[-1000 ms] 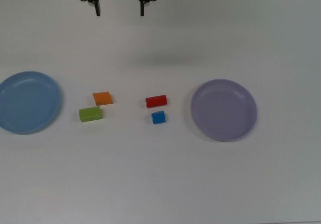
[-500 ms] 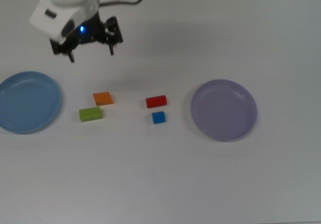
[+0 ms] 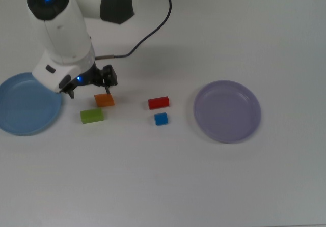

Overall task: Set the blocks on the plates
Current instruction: 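Move the gripper down over the green block and close on it, then lift the green block and lower it onto the light blue plate, release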

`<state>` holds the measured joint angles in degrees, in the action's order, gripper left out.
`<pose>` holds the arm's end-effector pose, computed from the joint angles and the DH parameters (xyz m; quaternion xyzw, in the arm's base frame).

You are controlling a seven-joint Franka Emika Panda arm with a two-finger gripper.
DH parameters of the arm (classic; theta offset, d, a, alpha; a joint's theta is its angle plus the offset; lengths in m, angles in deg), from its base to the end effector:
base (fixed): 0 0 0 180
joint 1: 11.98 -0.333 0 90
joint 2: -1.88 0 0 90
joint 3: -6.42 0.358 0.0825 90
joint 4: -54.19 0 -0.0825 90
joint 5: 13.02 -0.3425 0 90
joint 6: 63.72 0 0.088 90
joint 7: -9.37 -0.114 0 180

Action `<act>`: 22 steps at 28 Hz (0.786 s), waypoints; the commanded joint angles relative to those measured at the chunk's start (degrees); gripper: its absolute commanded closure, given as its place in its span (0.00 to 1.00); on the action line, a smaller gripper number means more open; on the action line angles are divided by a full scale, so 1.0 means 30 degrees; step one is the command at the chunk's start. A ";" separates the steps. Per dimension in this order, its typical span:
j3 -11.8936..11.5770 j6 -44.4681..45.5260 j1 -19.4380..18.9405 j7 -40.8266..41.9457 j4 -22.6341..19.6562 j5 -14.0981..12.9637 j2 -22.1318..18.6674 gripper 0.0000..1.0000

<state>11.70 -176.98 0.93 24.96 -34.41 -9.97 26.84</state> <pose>0.6523 -0.1013 0.4479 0.9971 0.0757 -0.0026 0.0046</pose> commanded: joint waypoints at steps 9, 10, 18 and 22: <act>-0.0411 -0.2557 -0.0057 -0.1037 -0.0202 0.1298 0.1990 0.00; -0.0411 -0.2644 -0.0057 -0.1037 -0.0202 0.1386 0.2077 0.00; -0.0411 -0.3143 -0.0232 -0.1476 -0.0232 0.1534 0.2751 0.09; -0.0382 -0.3173 -0.0262 -0.1506 -0.0232 0.1650 0.2811 0.41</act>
<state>10.83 -184.83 0.85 22.33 -34.77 -6.86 34.94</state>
